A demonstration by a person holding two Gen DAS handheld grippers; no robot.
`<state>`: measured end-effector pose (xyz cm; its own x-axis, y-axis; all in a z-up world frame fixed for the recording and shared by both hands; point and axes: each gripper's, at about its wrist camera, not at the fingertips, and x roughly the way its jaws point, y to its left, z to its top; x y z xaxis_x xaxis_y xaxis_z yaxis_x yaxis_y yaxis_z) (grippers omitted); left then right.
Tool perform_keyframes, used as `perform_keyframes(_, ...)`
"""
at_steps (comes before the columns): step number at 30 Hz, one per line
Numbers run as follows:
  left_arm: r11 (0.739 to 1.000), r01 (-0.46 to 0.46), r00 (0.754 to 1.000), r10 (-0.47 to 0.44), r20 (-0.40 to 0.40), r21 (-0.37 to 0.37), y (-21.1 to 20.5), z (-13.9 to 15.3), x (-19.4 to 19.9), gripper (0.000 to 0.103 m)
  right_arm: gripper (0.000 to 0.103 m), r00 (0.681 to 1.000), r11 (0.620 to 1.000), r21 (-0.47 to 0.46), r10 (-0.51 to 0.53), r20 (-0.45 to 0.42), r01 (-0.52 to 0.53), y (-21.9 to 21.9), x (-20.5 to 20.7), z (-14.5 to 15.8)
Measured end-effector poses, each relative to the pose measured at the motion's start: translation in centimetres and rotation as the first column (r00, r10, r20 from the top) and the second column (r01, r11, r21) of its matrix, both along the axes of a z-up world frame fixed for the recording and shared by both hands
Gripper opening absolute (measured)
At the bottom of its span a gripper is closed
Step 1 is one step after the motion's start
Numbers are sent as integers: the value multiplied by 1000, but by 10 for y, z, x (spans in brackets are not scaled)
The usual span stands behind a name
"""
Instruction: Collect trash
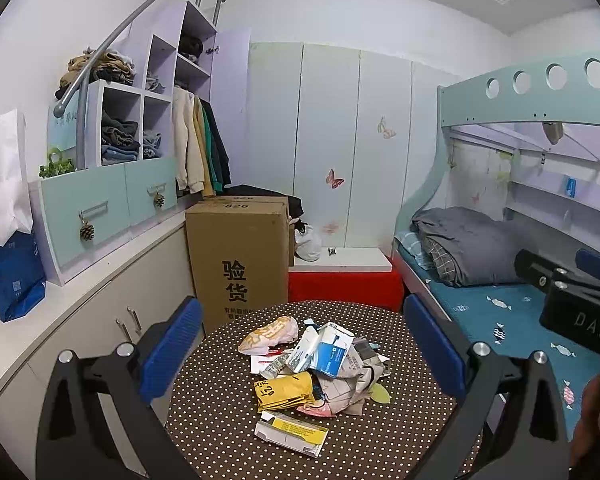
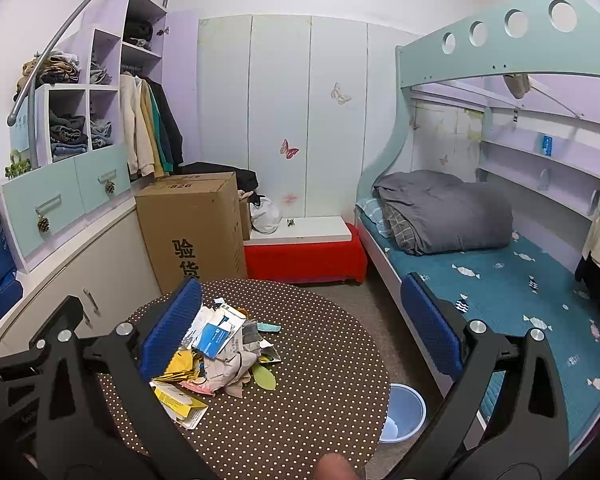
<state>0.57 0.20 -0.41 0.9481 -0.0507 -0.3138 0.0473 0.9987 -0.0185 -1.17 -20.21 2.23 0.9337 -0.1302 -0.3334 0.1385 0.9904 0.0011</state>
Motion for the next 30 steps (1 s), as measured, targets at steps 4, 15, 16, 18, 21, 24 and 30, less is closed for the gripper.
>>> perform_keyframes(4,1000,0,1000,0,1,1,-1,1,0,99,97,1000,1000,-1,0,0,0,0,-1,0)
perform_keyframes(15,1000,-3,1000,3,-2,0,1,0,0,99,97,1000,1000,-2,6,-4,-6,-2,-1,0)
perform_keyframes(16,1000,-6,1000,6,-6,0,3,-1,0,99,97,1000,1000,-3,7,-6,-7,-2,0,-1)
perform_keyframes(18,1000,-11,1000,11,-14,-2,7,-3,3,99,97,1000,1000,-4,14,-13,-14,0,2,-4)
perform_keyframes(21,1000,-21,999,21,-35,-5,15,-10,8,99,97,999,999,-5,38,-39,-38,4,10,-11)
perform_keyframes(24,999,-43,997,43,-62,0,24,-24,14,99,97,994,996,-4,89,-70,-89,11,21,-24)
perform_keyframes(30,994,-112,980,112,-166,12,56,-68,33,99,97,948,973,5,224,-225,-229,34,56,-78)
